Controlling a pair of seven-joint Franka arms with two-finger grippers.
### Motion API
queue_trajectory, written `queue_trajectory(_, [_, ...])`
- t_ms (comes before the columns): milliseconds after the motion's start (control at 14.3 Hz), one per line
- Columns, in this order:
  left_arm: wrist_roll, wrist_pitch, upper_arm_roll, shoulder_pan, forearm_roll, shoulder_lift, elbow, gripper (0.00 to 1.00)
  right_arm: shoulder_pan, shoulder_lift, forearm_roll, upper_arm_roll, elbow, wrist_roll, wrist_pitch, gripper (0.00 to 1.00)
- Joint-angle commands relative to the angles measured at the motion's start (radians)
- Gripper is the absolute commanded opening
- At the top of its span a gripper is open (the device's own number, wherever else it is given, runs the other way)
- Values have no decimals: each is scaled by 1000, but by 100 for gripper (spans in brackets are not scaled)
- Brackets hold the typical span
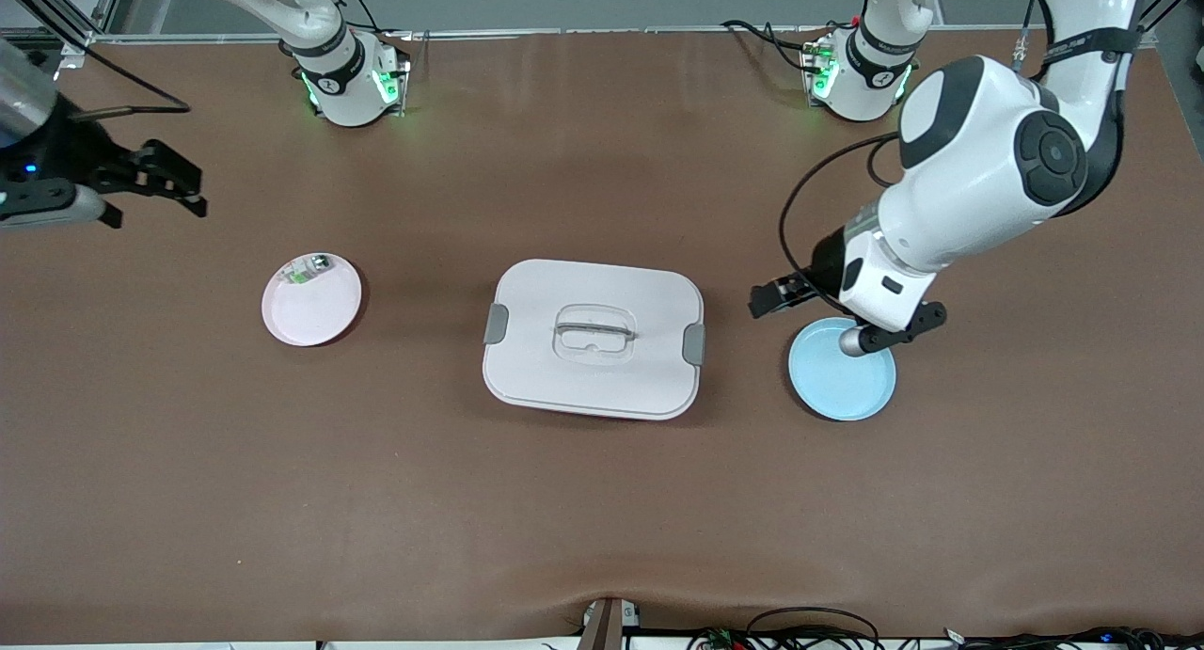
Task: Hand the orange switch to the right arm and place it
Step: 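Lift the switch with the left gripper while the right gripper reaches over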
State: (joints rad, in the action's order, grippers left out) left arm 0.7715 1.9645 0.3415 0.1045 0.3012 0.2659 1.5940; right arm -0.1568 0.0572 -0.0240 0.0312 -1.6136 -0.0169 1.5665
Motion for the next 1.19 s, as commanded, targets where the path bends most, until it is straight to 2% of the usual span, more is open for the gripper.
queue_trajectory(0, [186, -24, 4, 66, 76, 45, -95, 0, -58, -7, -95, 9, 17, -156, -13, 100])
queue_trajectory(140, [256, -22, 4, 105, 142, 59, -117, 0, -107, -4, -174, 7, -3, -315, 19, 100])
queue_trajectory(351, [438, -4, 4, 173, 213, 93, -150, 0, -245, 28, -178, 7, -96, -549, 166, 100])
queue_trajectory(491, [535, 13, 4, 220, 231, 130, -196, 0, -309, 38, -186, 6, -153, -571, 252, 100])
queue_trajectory(701, [659, 85, 4, 271, 263, 182, -235, 0, -331, 59, -308, 7, -218, -571, 360, 100])
queue_trajectory(911, [699, 129, 4, 308, 320, 209, -239, 0, -343, 133, -434, 7, -377, -571, 547, 100])
queue_trajectory(1122, [796, 223, 4, 354, 348, 231, -239, 0, -371, 145, -496, 6, -436, -577, 642, 100])
